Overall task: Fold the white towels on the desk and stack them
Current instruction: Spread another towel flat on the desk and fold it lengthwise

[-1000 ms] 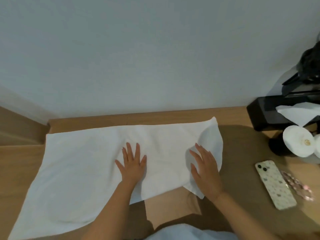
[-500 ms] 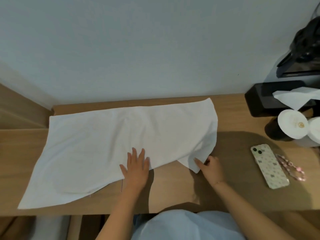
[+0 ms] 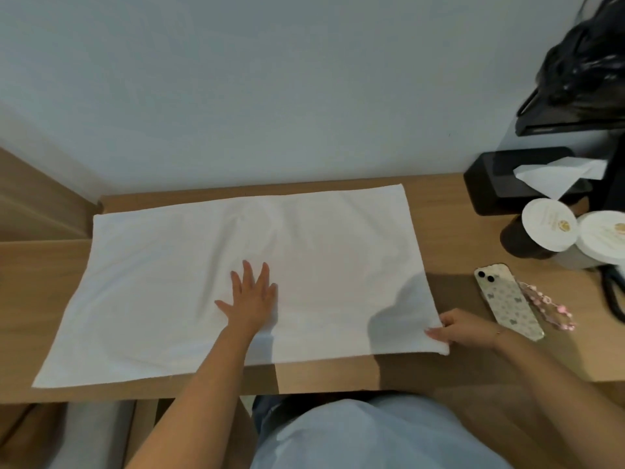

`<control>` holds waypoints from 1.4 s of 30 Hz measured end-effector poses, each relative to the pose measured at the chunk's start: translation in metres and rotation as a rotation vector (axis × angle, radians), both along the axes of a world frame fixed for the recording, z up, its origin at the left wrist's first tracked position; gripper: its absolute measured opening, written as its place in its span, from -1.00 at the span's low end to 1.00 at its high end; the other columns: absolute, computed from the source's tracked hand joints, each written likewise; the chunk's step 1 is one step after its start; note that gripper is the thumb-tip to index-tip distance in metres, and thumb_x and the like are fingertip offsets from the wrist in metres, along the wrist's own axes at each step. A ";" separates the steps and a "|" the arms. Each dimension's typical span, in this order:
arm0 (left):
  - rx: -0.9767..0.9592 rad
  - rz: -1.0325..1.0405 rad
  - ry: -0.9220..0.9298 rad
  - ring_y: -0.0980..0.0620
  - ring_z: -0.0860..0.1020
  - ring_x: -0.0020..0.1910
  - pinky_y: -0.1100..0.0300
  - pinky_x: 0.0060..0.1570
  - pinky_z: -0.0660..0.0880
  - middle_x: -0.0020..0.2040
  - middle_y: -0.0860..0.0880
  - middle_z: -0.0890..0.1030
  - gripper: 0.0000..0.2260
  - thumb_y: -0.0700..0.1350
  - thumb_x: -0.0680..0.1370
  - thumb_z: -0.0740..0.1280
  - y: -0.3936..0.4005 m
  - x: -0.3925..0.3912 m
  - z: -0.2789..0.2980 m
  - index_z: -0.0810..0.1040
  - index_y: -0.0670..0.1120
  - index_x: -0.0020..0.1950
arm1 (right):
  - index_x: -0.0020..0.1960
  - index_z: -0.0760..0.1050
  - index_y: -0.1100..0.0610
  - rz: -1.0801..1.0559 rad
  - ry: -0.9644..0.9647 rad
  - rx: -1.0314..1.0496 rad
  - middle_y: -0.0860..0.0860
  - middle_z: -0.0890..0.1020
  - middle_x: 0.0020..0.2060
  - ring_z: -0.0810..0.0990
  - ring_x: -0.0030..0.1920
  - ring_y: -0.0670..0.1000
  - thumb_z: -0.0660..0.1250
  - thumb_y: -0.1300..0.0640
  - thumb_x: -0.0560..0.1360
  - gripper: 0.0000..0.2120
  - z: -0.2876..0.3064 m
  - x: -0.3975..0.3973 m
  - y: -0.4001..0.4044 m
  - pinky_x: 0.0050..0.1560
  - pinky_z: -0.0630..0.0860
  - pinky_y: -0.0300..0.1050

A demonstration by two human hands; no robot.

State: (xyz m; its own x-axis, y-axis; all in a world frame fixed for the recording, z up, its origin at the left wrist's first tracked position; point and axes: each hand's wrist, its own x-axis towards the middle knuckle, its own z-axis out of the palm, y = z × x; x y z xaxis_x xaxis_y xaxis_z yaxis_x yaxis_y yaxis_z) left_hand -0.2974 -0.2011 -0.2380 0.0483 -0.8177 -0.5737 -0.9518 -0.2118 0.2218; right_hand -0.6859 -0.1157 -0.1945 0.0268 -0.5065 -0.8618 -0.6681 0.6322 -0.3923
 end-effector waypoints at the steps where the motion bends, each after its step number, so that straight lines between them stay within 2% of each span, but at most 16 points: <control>1: -0.012 -0.018 -0.011 -0.10 -0.27 0.57 -0.45 0.38 -0.14 0.59 0.04 -0.30 -0.48 0.19 0.67 -0.07 0.002 0.001 -0.002 -0.20 0.22 0.58 | -0.01 0.59 0.19 0.063 0.051 0.004 0.06 0.65 -0.10 0.58 -0.17 -0.03 0.32 -0.06 0.55 -0.70 -0.002 -0.001 0.002 -0.20 0.42 -0.28; 4: -0.068 -0.028 -0.009 -0.11 -0.22 0.58 -0.42 0.41 -0.13 0.61 -0.01 -0.24 -0.46 0.19 0.66 -0.02 0.005 0.004 -0.003 -0.15 0.17 0.59 | -0.14 0.46 0.10 0.231 0.299 -0.073 0.01 0.54 -0.19 0.47 -0.23 -0.05 0.32 -0.11 0.53 -0.72 -0.004 0.005 0.007 -0.27 0.33 -0.24; 7: -0.186 -0.037 0.025 -0.08 -0.15 0.59 -0.34 0.46 -0.10 0.62 -0.09 -0.15 -0.46 0.15 0.67 0.00 0.019 -0.001 -0.003 -0.10 0.09 0.60 | 0.11 0.37 0.03 0.397 0.674 -0.414 0.00 0.46 0.10 0.46 0.02 -0.02 0.35 -0.11 0.49 -0.69 -0.003 0.024 0.013 -0.05 0.43 -0.19; 9: -0.269 -0.130 0.008 -0.05 -0.18 0.59 -0.27 0.49 -0.14 0.61 -0.09 -0.19 -0.46 0.16 0.67 -0.04 0.036 -0.015 -0.004 -0.13 0.09 0.61 | 0.38 0.30 0.05 0.315 0.627 -0.647 0.04 0.36 0.37 0.39 0.31 0.05 0.32 -0.06 0.52 -0.50 -0.006 0.043 0.014 0.22 0.42 -0.09; 11: -0.284 -0.203 0.022 -0.03 -0.23 0.58 -0.20 0.50 -0.18 0.59 -0.06 -0.27 -0.45 0.19 0.66 -0.09 0.057 -0.032 -0.008 -0.21 0.11 0.59 | 0.54 0.14 0.07 0.288 0.472 -0.777 0.02 0.11 0.55 0.11 0.54 0.04 0.23 -0.03 0.58 -0.41 -0.013 0.068 0.010 0.49 0.14 -0.03; 13: -0.255 -0.234 -0.001 -0.03 -0.29 0.57 -0.16 0.52 -0.23 0.56 -0.05 -0.36 -0.44 0.23 0.63 -0.17 0.079 -0.044 -0.015 -0.30 0.12 0.56 | 0.58 0.01 0.06 0.382 0.414 -0.813 0.00 -0.05 0.57 -0.09 0.57 -0.02 0.10 -0.05 0.64 -0.43 -0.026 0.092 0.004 0.52 -0.14 -0.10; 16: -0.257 -0.254 -0.077 -0.03 -0.34 0.55 -0.13 0.51 -0.30 0.55 -0.01 -0.41 -0.42 0.29 0.59 -0.32 0.102 -0.039 -0.026 -0.35 0.12 0.55 | 0.58 -0.14 0.02 0.476 0.425 -0.755 -0.03 -0.21 0.56 -0.18 0.57 -0.02 -0.08 -0.10 0.66 -0.45 -0.055 0.100 0.010 0.52 -0.25 -0.08; 20: -0.269 -0.289 -0.110 -0.07 -0.32 0.55 -0.14 0.50 -0.30 0.57 0.00 -0.36 -0.40 0.31 0.58 -0.32 0.108 -0.033 -0.024 -0.31 0.11 0.57 | 0.58 -0.05 0.03 0.456 0.525 -0.775 0.00 -0.05 0.58 -0.13 0.57 0.05 -0.13 -0.14 0.62 -0.43 -0.071 0.086 0.024 0.53 -0.11 0.09; 23: -0.223 -0.280 -0.070 -0.05 -0.38 0.53 -0.14 0.49 -0.35 0.53 0.01 -0.44 -0.43 0.27 0.60 -0.30 0.106 -0.034 -0.019 -0.36 0.11 0.55 | 0.58 0.01 0.06 0.461 0.544 -0.776 0.02 0.02 0.57 -0.07 0.57 0.13 -0.13 -0.12 0.61 -0.42 -0.071 0.092 0.023 0.51 -0.03 0.20; 26: -0.212 -0.166 0.316 0.08 -0.34 0.55 0.08 0.49 -0.37 0.54 0.09 -0.40 -0.48 0.13 0.68 -0.08 0.102 -0.021 -0.004 -0.22 0.12 0.59 | 0.57 -0.04 0.10 0.382 0.545 -0.759 0.06 -0.06 0.57 -0.12 0.56 0.16 -0.17 -0.06 0.61 -0.44 -0.066 0.106 0.021 0.51 -0.10 0.25; 27: -0.246 -0.103 0.440 0.15 -0.31 0.55 0.16 0.50 -0.34 0.57 0.12 -0.33 -0.50 0.10 0.69 -0.03 0.101 -0.012 0.004 -0.15 0.13 0.59 | 0.57 -0.04 0.13 0.353 0.552 -0.770 0.09 -0.08 0.56 -0.11 0.56 0.17 -0.12 -0.01 0.63 -0.46 -0.064 0.115 0.020 0.51 -0.08 0.26; 29: -0.359 -0.004 0.510 0.22 -0.25 0.55 0.24 0.50 -0.29 0.60 0.12 -0.20 -0.52 0.06 0.69 0.02 0.098 0.011 0.019 -0.08 0.17 0.57 | 0.56 0.03 0.21 0.368 0.546 -0.837 0.16 -0.01 0.55 0.01 0.54 0.19 0.12 0.15 0.63 -0.45 -0.056 0.144 0.015 0.48 0.06 0.28; 30: -0.412 0.029 0.479 0.22 -0.23 0.55 0.24 0.50 -0.29 0.60 0.11 -0.16 -0.53 0.05 0.68 0.03 0.095 0.024 0.023 -0.06 0.17 0.56 | 0.54 0.09 0.24 0.400 0.514 -0.886 0.18 0.05 0.54 0.08 0.53 0.20 0.22 0.22 0.59 -0.42 -0.053 0.163 0.011 0.46 0.14 0.27; 32: -0.466 0.074 0.359 0.18 -0.24 0.55 0.23 0.48 -0.33 0.59 0.08 -0.16 -0.52 0.08 0.66 0.02 0.083 0.054 0.027 -0.05 0.13 0.56 | 0.54 0.14 0.25 0.458 0.397 -0.962 0.17 0.09 0.54 0.10 0.53 0.18 0.23 0.20 0.60 -0.44 -0.048 0.210 -0.002 0.47 0.17 0.22; 37: -0.338 -0.002 -0.088 -0.08 -0.18 0.59 -0.02 0.51 -0.23 0.60 -0.11 -0.21 -0.47 0.04 0.70 -0.01 0.052 0.104 0.006 -0.12 -0.03 0.62 | 0.58 -0.02 0.10 0.554 0.312 -0.823 0.05 -0.06 0.57 -0.06 0.57 0.12 -0.02 0.01 0.68 -0.49 -0.053 0.331 -0.029 0.53 -0.13 0.08; 42: -0.296 -0.184 -0.056 -0.05 -0.24 0.58 -0.07 0.53 -0.26 0.59 -0.03 -0.26 -0.47 0.16 0.68 -0.12 0.060 0.141 -0.023 -0.22 0.06 0.59 | 0.59 -0.03 0.05 0.525 0.458 -0.850 0.03 -0.01 0.58 -0.07 0.57 0.09 -0.10 -0.06 0.61 -0.43 -0.078 0.346 -0.024 0.53 -0.08 0.17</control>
State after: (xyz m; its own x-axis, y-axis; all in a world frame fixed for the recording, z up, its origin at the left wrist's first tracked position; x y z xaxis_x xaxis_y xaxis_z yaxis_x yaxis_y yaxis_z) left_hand -0.1565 -0.1416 -0.2606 -0.0911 -0.9460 -0.3111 -0.9805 0.0305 0.1943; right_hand -0.3396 -0.1398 -0.2730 0.1787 -0.9588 -0.2206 -0.9685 -0.1319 -0.2111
